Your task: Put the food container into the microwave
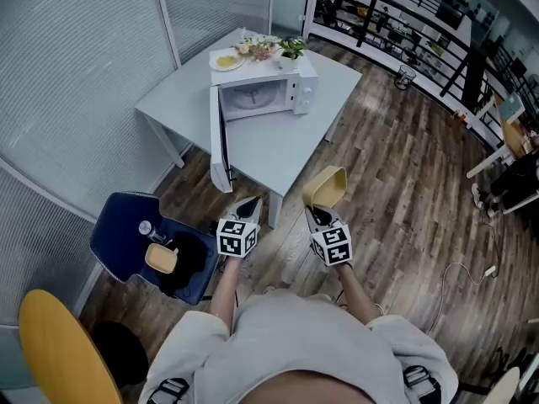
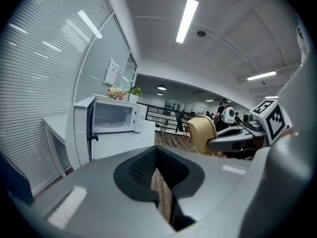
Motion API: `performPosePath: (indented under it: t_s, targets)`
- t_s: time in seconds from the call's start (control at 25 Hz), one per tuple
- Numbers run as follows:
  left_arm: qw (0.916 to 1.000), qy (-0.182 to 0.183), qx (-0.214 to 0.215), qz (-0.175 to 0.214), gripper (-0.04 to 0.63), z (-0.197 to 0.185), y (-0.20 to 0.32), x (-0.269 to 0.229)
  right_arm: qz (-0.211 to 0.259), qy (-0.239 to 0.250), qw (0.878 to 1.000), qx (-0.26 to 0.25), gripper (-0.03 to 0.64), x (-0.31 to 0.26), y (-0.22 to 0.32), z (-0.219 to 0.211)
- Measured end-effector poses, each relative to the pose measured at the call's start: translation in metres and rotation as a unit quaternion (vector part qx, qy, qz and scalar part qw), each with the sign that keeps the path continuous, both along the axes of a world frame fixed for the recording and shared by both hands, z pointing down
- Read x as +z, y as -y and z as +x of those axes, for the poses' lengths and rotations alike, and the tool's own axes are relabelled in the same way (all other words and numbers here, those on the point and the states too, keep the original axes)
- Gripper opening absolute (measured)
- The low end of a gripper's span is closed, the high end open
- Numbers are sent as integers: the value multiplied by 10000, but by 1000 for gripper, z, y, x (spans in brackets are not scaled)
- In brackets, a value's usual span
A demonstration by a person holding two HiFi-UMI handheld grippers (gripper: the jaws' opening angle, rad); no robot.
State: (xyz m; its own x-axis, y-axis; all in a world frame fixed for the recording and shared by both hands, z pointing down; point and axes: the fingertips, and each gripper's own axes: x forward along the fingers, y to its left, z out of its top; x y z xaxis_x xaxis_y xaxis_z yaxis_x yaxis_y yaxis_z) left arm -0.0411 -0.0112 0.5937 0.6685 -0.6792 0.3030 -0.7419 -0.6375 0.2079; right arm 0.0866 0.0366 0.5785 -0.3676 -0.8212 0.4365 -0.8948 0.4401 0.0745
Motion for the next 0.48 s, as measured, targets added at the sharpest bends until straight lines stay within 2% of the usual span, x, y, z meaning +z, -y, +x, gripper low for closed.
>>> performPosePath:
  t_s: [0.48]
  targets:
    - [9999,58,124,-91,11,7,36,12,-179,17,9998,-15,18,20,34,0]
